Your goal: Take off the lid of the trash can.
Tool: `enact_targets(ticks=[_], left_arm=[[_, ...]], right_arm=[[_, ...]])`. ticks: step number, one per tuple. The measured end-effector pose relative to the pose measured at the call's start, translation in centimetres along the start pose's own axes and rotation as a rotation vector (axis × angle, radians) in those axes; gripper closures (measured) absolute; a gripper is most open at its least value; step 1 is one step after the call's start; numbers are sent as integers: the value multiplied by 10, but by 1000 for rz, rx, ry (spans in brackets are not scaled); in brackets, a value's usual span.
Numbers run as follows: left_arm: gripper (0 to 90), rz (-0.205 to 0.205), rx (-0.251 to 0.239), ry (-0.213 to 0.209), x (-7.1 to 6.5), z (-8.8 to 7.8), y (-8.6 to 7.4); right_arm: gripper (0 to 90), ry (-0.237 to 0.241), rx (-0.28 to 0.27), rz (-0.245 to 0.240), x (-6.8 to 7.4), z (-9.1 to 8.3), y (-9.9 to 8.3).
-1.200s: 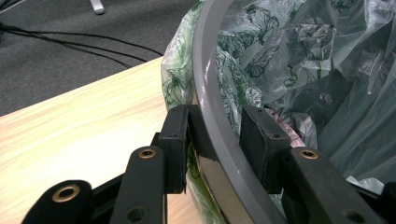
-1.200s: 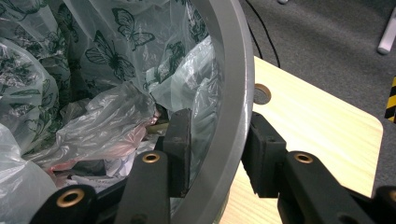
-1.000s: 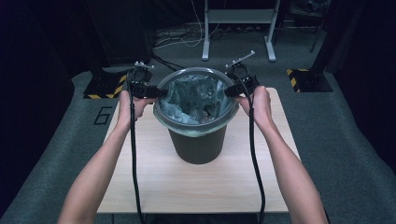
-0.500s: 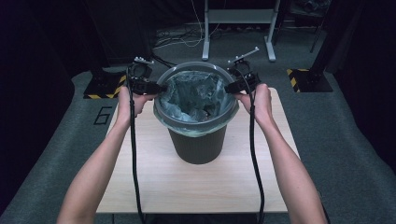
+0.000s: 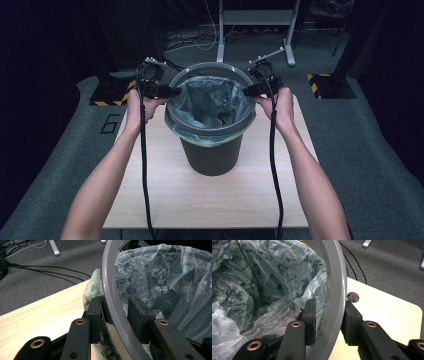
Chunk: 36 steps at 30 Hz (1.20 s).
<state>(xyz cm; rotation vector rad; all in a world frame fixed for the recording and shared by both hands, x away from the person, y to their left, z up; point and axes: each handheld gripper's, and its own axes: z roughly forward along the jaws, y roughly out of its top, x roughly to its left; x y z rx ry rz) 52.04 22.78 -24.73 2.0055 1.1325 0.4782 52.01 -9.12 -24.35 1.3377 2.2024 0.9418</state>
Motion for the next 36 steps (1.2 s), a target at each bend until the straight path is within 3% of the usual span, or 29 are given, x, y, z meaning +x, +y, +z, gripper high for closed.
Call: enact_targets(ticks=[7, 10, 15, 18, 21, 24, 31, 36], left_arm=[[629, 1, -8, -8, -5, 4, 1], [582, -11, -7, -24, -6, 6, 1], [353, -24, -21, -12, -5, 4, -2], [221, -31, -35, -27, -1, 1, -3], [117, -49, -66, -71, 2, -4, -6], [30, -43, -82, -71, 0, -7, -7], [2, -61, -134, -99, 3, -18, -7], [1, -64, -150, -108, 7, -23, -15]], right_arm=[[708, -2, -23, 38, -8, -2, -1], [718, 11, -34, 70, -15, -2, -3], [730, 33, -39, 94, -22, -2, -6], [734, 35, -39, 97, -24, -3, -7], [749, 41, -41, 96, -24, -2, -7], [761, 39, -37, 94, -22, -2, -6], [781, 31, -17, 70, -18, 1, -4], [782, 46, -22, 85, -23, 0, -6]])
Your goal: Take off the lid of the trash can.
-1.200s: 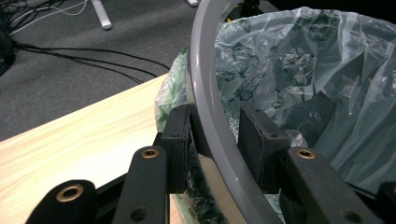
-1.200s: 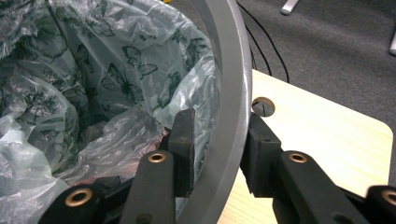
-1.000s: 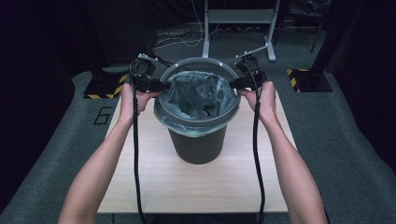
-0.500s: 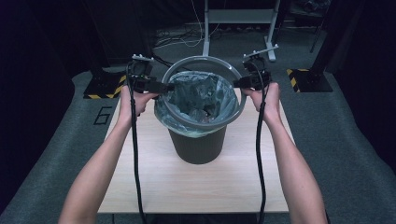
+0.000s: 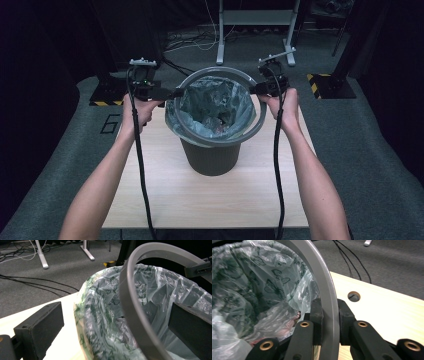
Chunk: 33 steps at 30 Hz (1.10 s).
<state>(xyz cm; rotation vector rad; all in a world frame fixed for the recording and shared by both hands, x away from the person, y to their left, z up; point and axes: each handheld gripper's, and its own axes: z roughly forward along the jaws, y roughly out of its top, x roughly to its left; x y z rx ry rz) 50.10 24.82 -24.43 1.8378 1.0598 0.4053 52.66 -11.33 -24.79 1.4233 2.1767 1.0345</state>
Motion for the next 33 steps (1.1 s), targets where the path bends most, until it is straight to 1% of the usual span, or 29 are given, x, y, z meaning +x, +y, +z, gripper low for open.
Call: enact_targets(ticks=[3, 5, 7, 10, 11, 13, 14, 15, 16, 17, 18, 20, 21, 22, 23, 24, 25, 26, 27, 28, 29, 30, 31, 32, 33], left_arm=[[0, 10, -19, -9, 5, -9, -8], [0, 15, -21, -5, 6, -11, -11], [0, 19, -38, -5, 9, -19, -17], [0, 23, -46, -5, 10, -23, -22], [0, 36, -48, 7, 11, -29, -30], [0, 41, -45, 11, 13, -32, -41], [0, 41, -45, 11, 13, -32, -41], [0, 48, -36, 19, 16, -33, -56], [0, 48, -36, 19, 16, -33, -56], [0, 48, -15, 20, 20, -32, -71], [0, 48, -15, 20, 20, -32, -71], [0, 46, -6, 28, 24, -30, -87], [0, 42, 5, 37, 29, -25, -106], [0, 45, 13, 46, 30, -22, -116], [0, 40, 18, 53, 32, -18, -128], [0, 40, 18, 53, 32, -18, -128], [0, 28, 31, 57, 34, -14, -140], [0, 18, 42, 51, 36, -9, -152], [0, -10, 61, 58, 39, 3, -180], [0, -10, 61, 58, 39, 3, -180], [0, -12, 95, 67, 43, 17, -210], [0, -18, 117, 67, 45, 25, -224], [0, -18, 117, 67, 45, 25, -224], [0, -58, 160, 62, 50, 43, -252], [0, -58, 160, 62, 50, 43, -252]], right_arm=[[784, 2, -7, 15, -8, -4, -2], [784, 3, -8, 18, -9, -5, -2], [784, 9, -15, 29, -14, -9, -3], [785, 13, -23, 33, -17, -11, -4], [785, 15, -26, 42, -20, -13, -5], [785, 14, -32, 45, -24, -16, -6], [785, 14, -32, 45, -24, -16, -6], [785, 22, -38, 54, -27, -20, -6], [785, 22, -38, 54, -27, -20, -6], [786, 24, -48, 54, -29, -23, -7], [786, 24, -48, 54, -29, -23, -7], [786, 25, -55, 60, -31, -26, -7], [786, 33, -63, 67, -34, -28, -7], [786, 40, -70, 71, -35, -29, -8], [786, 42, -73, 70, -35, -30, -8], [786, 42, -73, 70, -35, -30, -8], [785, 48, -75, 73, -36, -30, -9], [785, 52, -76, 74, -37, -31, -9], [785, 52, -78, 70, -38, -32, -9], [785, 52, -78, 70, -38, -32, -9], [785, 51, -77, 71, -39, -33, -9], [785, 53, -78, 73, -39, -32, -9], [785, 53, -76, 76, -40, -32, -9], [785, 56, -75, 79, -40, -32, -9], [785, 58, -77, 80, -39, -32, -9]])
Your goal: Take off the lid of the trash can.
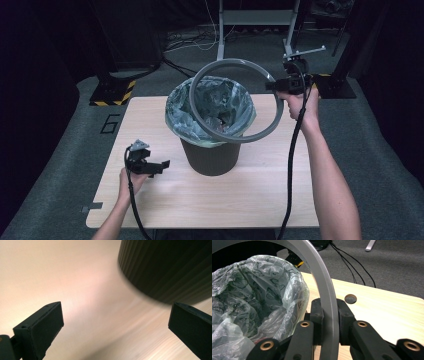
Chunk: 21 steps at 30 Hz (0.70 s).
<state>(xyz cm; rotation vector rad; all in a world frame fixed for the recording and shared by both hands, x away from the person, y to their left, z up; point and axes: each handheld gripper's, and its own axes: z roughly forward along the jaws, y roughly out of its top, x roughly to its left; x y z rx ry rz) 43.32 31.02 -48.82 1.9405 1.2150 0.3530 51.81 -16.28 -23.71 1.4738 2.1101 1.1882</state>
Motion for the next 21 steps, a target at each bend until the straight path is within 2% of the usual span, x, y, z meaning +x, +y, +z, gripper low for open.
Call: enact_targets(ticks=[2, 3, 4, 6, 9, 21], left_arm=[[0, -19, 23, 1, 8, 25, -27], [1, 6, 11, 45, 8, 26, -30], [0, 14, 19, 88, 7, 27, -30], [0, 21, 26, 89, 7, 29, -29], [0, 101, 70, 142, 2, 32, -28], [0, 108, 69, 139, 3, 33, -27]], right_arm=[[785, 1, 0, -4, 1, 0, 1], [785, 0, 0, -12, 2, 0, 1], [785, -2, 3, -13, 2, 0, 2], [785, -2, 3, -16, 3, 0, 3], [784, -1, 1, -15, 4, -1, 4], [785, -3, -14, -19, 7, -8, 9]])
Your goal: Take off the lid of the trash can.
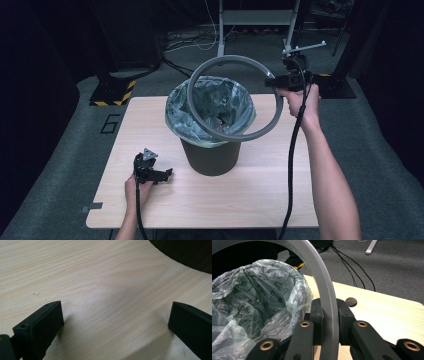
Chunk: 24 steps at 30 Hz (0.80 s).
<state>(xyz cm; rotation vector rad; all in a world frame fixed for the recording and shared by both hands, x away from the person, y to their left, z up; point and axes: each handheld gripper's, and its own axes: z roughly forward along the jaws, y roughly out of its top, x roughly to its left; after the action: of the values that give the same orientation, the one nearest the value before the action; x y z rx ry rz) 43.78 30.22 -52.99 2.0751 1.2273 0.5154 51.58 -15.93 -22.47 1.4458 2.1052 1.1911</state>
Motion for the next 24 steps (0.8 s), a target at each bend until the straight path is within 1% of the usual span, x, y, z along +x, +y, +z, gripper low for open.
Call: enact_targets(ticks=[2, 5, 7, 8, 9, 10, 12, 14, 16, 18, 23, 24], left_arm=[[1, -1, -1, 2, 0, 0, 0], [1, 0, -1, 2, 0, 0, 0], [1, 0, -1, 1, 1, 0, 0], [1, 1, -1, 0, 1, 0, 0], [1, 1, -1, -1, 1, 0, 0], [1, 1, -1, -1, 1, 0, 0], [1, 1, -1, -1, 1, 0, 0], [1, 1, -1, -1, 1, 0, 0], [1, 1, -1, -1, 1, 0, 0], [1, 1, -1, 0, 1, 0, 0], [1, 1, -1, -1, 1, 0, 0], [1, 1, -2, 0, 1, 0, 0]], right_arm=[[784, 0, -2, -2, -1, -1, 0], [784, -7, -6, 12, -5, -6, -2], [784, -19, -10, 22, -12, -12, -5], [784, -19, -10, 22, -12, -12, -5], [785, -27, -14, 29, -17, -16, -7], [785, -27, -14, 29, -17, -16, -7], [785, -32, -25, 38, -24, -22, -9], [784, -33, -32, 42, -28, -27, -10], [784, -35, -34, 44, -30, -29, -11], [784, -44, -39, 51, -36, -33, -13], [784, -55, -41, 68, -46, -38, -20], [784, -55, -41, 68, -46, -38, -20]])
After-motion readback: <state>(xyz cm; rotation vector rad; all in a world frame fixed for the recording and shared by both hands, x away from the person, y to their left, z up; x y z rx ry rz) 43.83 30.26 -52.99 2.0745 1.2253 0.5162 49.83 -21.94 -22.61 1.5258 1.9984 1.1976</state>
